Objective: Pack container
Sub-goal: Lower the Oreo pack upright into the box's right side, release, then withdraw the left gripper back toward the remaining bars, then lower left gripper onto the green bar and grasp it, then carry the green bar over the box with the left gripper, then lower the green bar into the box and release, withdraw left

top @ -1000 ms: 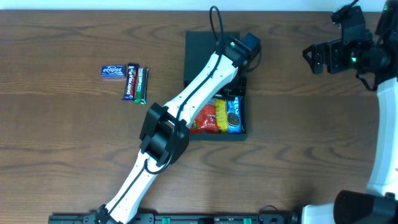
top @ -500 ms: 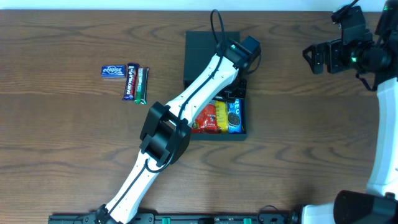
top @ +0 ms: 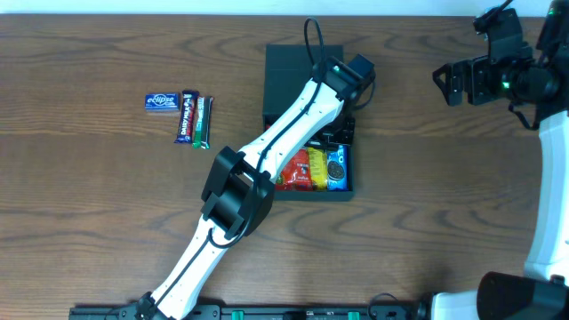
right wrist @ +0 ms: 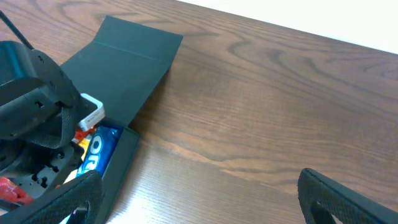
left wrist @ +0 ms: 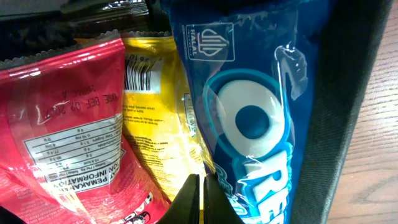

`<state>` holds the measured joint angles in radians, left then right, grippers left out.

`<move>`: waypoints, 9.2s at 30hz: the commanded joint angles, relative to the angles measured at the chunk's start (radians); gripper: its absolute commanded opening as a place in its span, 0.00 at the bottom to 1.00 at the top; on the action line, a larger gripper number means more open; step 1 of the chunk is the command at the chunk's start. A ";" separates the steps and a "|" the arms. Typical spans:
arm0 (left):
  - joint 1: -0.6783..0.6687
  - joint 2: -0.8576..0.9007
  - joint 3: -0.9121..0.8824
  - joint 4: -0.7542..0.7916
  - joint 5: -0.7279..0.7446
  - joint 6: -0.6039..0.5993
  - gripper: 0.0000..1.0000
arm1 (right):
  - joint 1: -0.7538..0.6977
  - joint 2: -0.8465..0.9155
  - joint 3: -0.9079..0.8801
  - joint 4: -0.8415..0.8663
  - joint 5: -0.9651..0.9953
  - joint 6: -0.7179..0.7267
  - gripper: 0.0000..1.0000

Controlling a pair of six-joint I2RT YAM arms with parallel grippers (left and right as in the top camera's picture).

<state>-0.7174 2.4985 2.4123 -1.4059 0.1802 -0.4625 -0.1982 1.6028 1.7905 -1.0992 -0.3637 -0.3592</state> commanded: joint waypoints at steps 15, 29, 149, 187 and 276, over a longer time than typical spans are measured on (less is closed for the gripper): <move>0.115 -0.078 0.288 -0.155 -0.416 0.042 0.06 | -0.007 0.000 0.001 0.005 -0.011 -0.009 0.99; 0.670 -0.151 0.217 -0.164 -0.206 0.195 0.06 | -0.007 0.000 0.001 0.037 -0.011 -0.008 0.99; 0.613 -0.163 -0.598 0.600 -0.135 0.463 0.43 | -0.006 0.000 0.001 0.063 -0.003 -0.016 0.99; 0.612 -0.152 -0.569 0.580 -0.135 0.366 0.22 | -0.006 0.000 0.001 0.063 -0.004 -0.015 0.99; 0.215 -0.321 0.007 0.048 -0.573 0.016 0.73 | -0.019 0.000 0.001 0.108 0.042 -0.020 0.99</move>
<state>-0.5919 2.2532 2.3875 -1.3399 -0.1913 -0.5060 -0.2058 1.6035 1.7905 -0.9897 -0.3153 -0.3698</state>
